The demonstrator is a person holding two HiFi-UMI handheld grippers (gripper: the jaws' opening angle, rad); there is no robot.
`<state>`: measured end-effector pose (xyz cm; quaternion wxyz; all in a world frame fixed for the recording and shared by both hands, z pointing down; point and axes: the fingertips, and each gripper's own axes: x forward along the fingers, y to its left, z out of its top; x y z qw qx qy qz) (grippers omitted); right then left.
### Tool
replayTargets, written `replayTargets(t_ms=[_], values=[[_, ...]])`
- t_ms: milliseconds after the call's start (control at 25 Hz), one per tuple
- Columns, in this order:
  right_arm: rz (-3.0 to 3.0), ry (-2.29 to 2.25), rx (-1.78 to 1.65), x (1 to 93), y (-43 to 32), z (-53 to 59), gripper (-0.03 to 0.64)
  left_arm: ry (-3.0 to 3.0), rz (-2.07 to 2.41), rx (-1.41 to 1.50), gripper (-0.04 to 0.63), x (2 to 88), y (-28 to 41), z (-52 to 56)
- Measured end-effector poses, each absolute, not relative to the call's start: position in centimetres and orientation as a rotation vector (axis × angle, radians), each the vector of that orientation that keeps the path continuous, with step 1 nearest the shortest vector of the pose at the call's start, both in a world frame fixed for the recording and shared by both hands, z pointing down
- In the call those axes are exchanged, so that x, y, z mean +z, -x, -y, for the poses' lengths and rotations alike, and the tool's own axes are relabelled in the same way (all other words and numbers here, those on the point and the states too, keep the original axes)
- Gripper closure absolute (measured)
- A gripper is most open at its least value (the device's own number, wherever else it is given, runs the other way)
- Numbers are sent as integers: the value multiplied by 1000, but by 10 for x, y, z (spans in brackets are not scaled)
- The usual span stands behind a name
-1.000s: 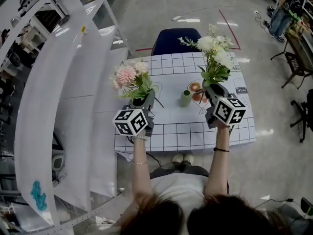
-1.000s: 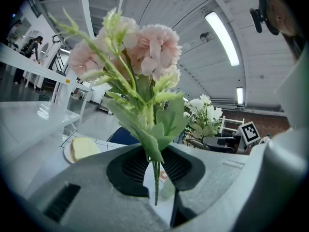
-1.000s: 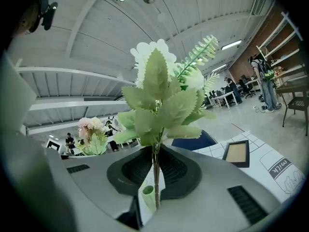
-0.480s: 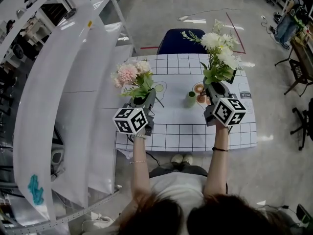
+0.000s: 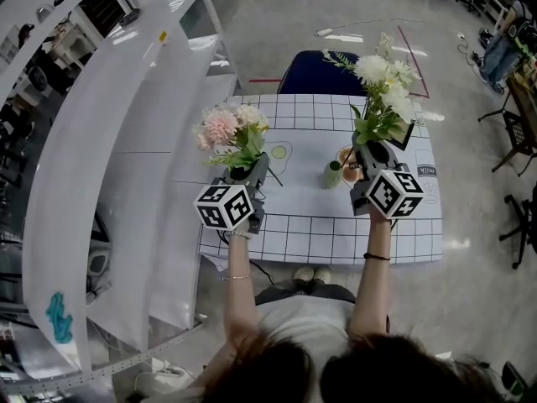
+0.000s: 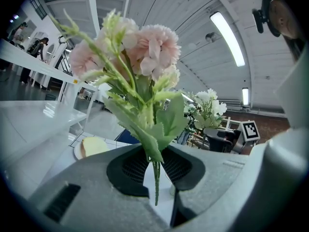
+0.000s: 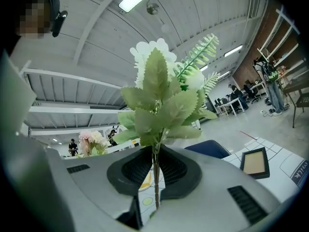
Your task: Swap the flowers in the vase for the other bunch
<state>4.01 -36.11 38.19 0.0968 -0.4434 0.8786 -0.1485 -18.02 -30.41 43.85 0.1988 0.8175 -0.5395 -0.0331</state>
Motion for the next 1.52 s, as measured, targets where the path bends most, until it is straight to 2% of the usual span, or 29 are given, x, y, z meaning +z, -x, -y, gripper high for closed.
replayTargets(t_ms=[1520], values=[[-2764,1285,-500,460,-1,362,574,-2235,1544,-99,518,450,193,302]])
